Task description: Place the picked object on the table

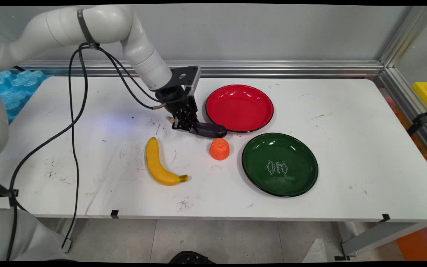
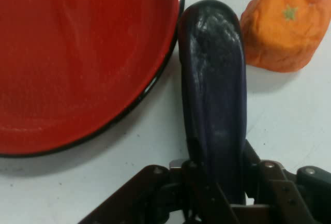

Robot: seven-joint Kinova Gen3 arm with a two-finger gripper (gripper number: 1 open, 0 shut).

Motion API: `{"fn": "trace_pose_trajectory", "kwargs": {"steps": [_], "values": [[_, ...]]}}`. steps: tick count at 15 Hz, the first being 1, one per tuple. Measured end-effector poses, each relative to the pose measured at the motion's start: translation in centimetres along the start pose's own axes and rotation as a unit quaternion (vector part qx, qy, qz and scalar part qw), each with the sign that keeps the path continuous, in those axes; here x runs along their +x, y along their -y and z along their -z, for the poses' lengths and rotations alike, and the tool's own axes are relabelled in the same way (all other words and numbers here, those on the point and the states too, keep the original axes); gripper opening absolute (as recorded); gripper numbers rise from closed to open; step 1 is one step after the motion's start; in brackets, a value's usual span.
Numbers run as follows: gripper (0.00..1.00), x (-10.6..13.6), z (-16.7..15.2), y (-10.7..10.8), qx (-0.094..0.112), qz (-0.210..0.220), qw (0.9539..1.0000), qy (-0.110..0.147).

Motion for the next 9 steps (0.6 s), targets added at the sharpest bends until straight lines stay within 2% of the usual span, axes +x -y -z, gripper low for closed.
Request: {"fn": "trace_pose_trajectory", "kwargs": {"steps": [2, 3, 9], "values": [[0.0, -0.3, -0.57, 0.04, -0.004, 0.005, 1.0, 0.002], [1.0, -0.38, -0.73, 0.04, -0.005, 0.007, 1.0, 0.002], [1.0, -0.63, -1.08, 0.13, -0.011, 0.015, 0.9998, 0.004]]}}
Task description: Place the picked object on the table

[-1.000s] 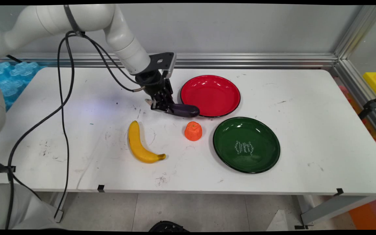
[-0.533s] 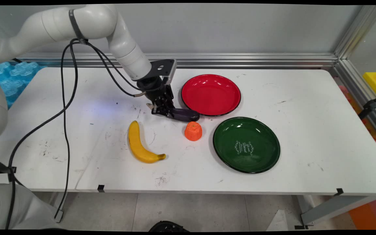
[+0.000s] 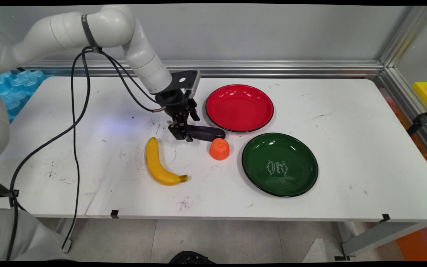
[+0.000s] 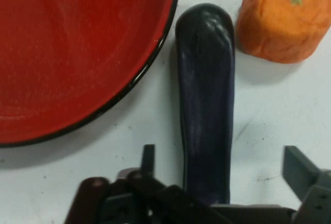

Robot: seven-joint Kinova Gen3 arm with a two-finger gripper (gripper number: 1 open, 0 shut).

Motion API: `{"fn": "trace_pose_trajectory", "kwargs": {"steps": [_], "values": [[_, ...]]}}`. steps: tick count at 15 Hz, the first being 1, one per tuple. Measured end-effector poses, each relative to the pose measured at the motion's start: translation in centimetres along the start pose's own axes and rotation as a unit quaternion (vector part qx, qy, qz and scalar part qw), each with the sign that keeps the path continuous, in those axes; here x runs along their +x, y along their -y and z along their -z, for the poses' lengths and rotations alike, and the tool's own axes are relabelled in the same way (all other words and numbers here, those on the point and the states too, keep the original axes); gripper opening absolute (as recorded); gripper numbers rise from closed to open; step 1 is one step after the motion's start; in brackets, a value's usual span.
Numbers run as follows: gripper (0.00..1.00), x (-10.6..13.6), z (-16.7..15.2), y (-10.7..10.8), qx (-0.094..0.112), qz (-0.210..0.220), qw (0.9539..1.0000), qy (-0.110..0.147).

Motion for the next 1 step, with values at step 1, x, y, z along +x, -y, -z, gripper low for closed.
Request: {"fn": "trace_pose_trajectory", "kwargs": {"steps": [1], "values": [[1.0, 0.02, 0.13, 0.05, 0.0, 0.002, 1.0, 0.001]]}}
